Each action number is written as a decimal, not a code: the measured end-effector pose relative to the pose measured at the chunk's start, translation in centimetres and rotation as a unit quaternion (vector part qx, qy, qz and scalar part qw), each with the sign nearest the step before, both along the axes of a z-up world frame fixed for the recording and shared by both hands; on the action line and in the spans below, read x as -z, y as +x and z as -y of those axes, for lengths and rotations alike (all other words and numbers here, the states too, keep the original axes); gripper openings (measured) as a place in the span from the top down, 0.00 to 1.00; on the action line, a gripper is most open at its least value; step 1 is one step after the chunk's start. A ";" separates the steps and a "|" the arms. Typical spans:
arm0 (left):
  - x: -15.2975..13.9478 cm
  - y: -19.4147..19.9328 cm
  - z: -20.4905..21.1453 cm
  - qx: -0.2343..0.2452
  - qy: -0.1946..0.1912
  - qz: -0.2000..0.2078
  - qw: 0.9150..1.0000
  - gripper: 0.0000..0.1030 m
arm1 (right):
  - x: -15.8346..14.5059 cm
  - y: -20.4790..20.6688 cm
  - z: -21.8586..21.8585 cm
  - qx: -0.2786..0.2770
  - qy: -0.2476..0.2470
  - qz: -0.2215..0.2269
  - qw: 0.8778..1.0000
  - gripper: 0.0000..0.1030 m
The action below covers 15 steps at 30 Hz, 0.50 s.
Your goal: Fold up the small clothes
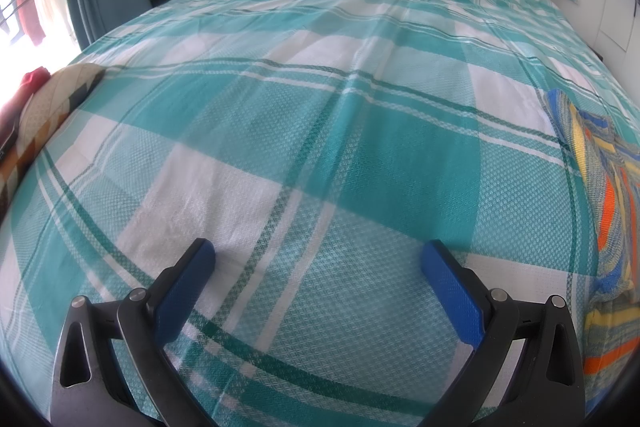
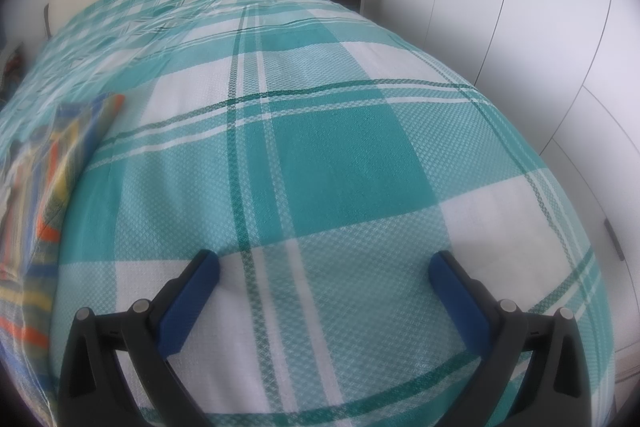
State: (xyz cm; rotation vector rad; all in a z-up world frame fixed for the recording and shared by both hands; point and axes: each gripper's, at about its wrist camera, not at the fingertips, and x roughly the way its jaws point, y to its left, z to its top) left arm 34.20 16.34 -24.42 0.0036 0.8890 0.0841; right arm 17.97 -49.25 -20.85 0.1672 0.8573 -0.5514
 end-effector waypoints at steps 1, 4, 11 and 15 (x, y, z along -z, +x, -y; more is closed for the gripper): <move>0.0 0.0 0.0 0.000 0.000 0.000 1.000 0.00 | 0.0 -0.1 0.0 0.000 0.000 0.000 1.000 0.00; 0.0 0.0 0.0 0.000 0.000 0.000 1.000 0.00 | 0.0 -0.1 0.0 0.000 0.000 0.000 1.000 0.00; 0.0 0.0 0.0 0.000 0.000 0.000 1.000 0.00 | 0.0 -0.1 0.0 0.000 0.000 0.000 1.000 0.00; 0.0 0.0 0.0 0.000 0.000 0.000 1.000 0.00 | 0.0 0.0 0.0 0.000 0.000 0.000 1.000 0.00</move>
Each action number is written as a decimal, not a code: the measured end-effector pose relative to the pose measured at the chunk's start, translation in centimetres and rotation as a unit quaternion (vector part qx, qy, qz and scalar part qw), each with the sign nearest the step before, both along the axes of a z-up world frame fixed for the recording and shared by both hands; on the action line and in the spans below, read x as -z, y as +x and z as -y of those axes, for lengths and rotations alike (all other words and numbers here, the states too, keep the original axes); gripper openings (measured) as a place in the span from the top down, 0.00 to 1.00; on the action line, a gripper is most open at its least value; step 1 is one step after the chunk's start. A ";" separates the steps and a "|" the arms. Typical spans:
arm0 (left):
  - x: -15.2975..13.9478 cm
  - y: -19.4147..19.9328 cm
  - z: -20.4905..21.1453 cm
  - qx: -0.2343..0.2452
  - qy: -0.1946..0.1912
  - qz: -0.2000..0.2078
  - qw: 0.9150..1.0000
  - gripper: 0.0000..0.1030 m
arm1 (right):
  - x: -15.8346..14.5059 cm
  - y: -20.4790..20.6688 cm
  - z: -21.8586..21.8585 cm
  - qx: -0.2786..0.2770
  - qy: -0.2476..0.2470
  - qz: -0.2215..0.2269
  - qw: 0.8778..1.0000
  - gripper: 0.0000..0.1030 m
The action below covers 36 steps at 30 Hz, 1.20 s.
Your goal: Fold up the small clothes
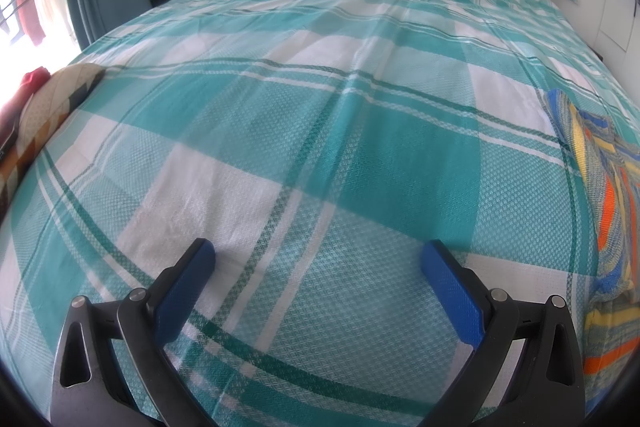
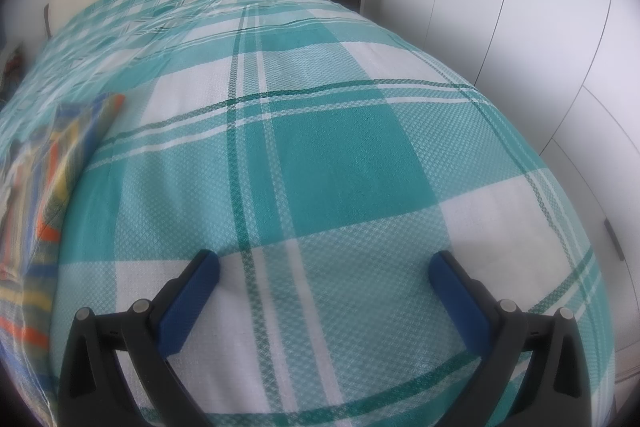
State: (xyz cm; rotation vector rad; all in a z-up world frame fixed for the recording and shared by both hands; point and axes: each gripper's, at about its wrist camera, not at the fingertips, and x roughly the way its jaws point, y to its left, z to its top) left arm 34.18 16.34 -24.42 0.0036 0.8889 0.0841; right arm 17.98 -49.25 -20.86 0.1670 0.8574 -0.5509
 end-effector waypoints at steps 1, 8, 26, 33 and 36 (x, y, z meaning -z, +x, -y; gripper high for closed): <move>0.0 0.0 0.0 0.000 0.000 0.000 1.000 0.00 | 0.0 0.0 0.0 0.000 0.000 0.000 1.000 0.00; 0.0 0.0 0.0 0.000 0.000 0.000 1.000 0.00 | 0.0 -0.1 0.0 0.000 0.000 0.000 1.000 0.00; 0.0 0.0 0.0 0.000 0.000 0.000 1.000 0.00 | 0.1 0.2 0.1 0.000 0.000 0.000 1.000 0.00; 0.0 0.0 0.0 0.000 0.000 0.000 1.000 0.00 | 0.1 0.2 0.1 0.000 0.001 0.001 1.000 0.00; 0.0 0.0 0.0 0.000 0.000 0.000 1.000 0.00 | 0.2 0.2 0.1 0.001 0.001 0.000 1.000 0.00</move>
